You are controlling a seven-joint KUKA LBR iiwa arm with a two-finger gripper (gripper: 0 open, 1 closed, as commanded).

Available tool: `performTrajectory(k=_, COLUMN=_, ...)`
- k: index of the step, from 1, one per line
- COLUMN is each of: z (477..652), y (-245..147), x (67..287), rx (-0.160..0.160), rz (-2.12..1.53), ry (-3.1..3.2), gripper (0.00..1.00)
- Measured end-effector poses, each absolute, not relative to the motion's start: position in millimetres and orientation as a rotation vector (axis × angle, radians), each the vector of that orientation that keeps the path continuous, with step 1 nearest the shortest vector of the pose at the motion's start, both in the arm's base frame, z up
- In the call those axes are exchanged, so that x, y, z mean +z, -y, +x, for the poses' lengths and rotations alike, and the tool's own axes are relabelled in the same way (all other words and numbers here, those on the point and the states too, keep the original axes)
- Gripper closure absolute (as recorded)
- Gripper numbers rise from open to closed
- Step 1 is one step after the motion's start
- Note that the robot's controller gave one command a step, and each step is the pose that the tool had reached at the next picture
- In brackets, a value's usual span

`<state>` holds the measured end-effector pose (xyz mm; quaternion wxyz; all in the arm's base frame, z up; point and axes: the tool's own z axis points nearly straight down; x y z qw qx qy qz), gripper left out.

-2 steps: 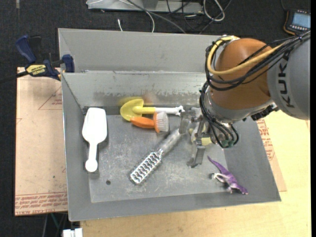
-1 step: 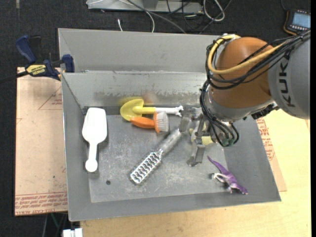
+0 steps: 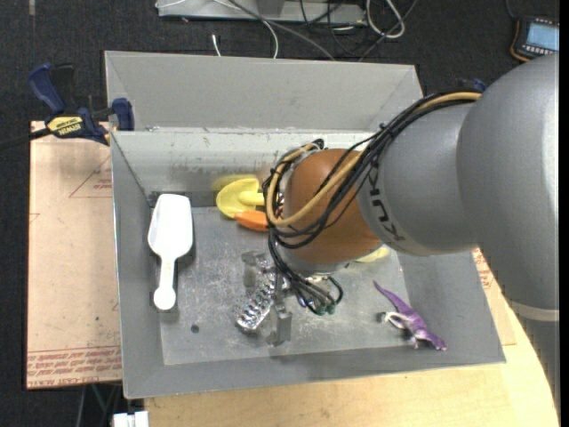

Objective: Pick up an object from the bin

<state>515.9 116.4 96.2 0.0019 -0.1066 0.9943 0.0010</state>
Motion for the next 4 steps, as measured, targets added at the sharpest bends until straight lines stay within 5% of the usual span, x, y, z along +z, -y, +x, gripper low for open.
performTrajectory(k=1, z=518.9, y=-114.0, x=158.0, rx=-0.005, rz=-0.97, ry=-2.971, gripper=0.0)
performTrajectory(k=2, z=512.9, y=-124.9, x=76.3, rx=0.008, rz=-0.439, ry=-3.114, gripper=0.0)
performTrajectory(k=3, z=531.1, y=-68.4, x=70.2, rx=-0.006, rz=-1.361, ry=-2.813, gripper=0.0)
performTrajectory(k=4, z=526.6, y=-109.0, x=69.5, rx=0.011, rz=-0.787, ry=-3.04, gripper=1.0)
